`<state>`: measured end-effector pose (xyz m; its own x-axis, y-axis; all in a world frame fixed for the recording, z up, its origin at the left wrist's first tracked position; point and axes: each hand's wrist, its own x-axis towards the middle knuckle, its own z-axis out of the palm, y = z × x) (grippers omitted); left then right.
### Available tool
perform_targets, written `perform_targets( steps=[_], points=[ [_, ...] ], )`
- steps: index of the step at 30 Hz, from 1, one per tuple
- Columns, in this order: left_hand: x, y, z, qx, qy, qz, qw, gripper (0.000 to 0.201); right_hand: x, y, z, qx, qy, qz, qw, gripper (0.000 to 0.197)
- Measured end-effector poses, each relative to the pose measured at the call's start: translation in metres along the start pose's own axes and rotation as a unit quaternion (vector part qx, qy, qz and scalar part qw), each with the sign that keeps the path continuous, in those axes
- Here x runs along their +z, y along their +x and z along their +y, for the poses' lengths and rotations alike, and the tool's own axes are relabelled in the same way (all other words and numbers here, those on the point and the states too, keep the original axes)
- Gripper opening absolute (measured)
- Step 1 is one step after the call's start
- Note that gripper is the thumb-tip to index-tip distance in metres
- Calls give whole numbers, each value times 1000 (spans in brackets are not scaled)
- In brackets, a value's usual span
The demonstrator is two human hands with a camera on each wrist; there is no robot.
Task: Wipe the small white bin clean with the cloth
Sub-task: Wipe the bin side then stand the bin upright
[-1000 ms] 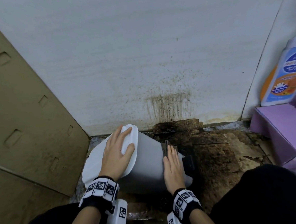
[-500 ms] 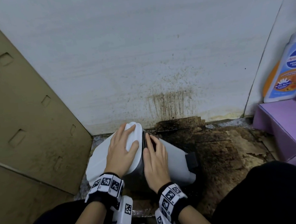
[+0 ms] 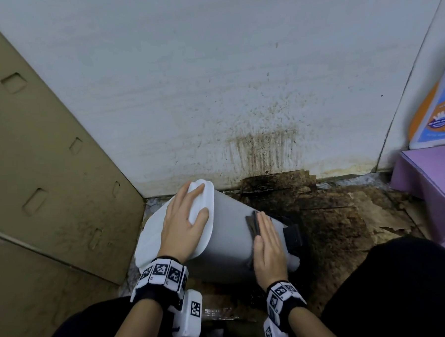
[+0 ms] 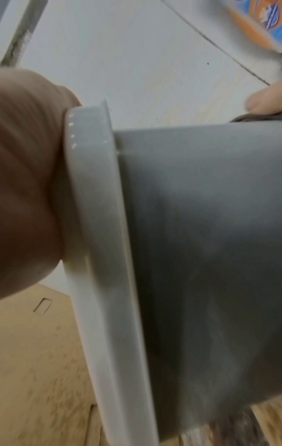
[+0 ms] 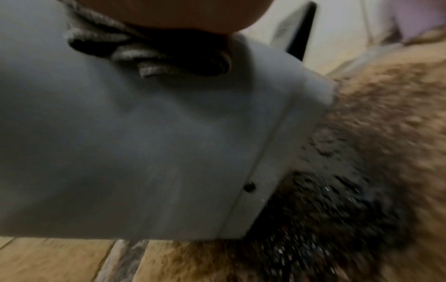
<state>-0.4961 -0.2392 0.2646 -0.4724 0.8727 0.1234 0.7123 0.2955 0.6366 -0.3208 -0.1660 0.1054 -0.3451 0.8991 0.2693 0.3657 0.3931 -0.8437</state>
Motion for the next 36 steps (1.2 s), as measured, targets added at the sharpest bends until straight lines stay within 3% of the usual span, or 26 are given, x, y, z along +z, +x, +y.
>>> perform_targets(
  steps=[3, 8, 11, 17, 22, 25, 29, 31, 35, 36],
  points=[
    [1, -1, 0, 1, 0, 3, 1000, 56, 4, -3, 8, 86, 21, 39, 995, 62],
    [3, -4, 3, 10, 15, 14, 1000, 62, 15, 3, -19, 152, 15, 75, 986, 70],
    [4, -2, 2, 9, 15, 11, 1000, 59, 22, 14, -52, 143, 3, 26, 989, 71],
    [5, -3, 0, 12, 14, 9, 1000, 62, 15, 51, -116, 81, 81, -127, 985, 59],
    [2, -4, -4, 9, 3, 12, 1000, 59, 1, 61, -98, 37, 75, -167, 982, 53],
    [-1, -6, -5, 0, -5, 13, 1000, 55, -5, 67, -67, 104, 51, -161, 980, 54],
    [-3, -6, -2, -3, -8, 6, 1000, 52, -23, 64, -21, 161, -30, -160, 973, 78],
    [-1, -6, 0, -1, -5, 8, 1000, 52, -27, 63, -14, 199, -30, -144, 969, 64],
    [0, -6, 1, 3, 7, 16, 1000, 54, -20, 64, -19, 164, -47, -127, 977, 82],
    [0, -6, 1, 2, 9, 15, 1000, 55, -16, 64, -23, 165, -29, -121, 978, 79]
  ],
)
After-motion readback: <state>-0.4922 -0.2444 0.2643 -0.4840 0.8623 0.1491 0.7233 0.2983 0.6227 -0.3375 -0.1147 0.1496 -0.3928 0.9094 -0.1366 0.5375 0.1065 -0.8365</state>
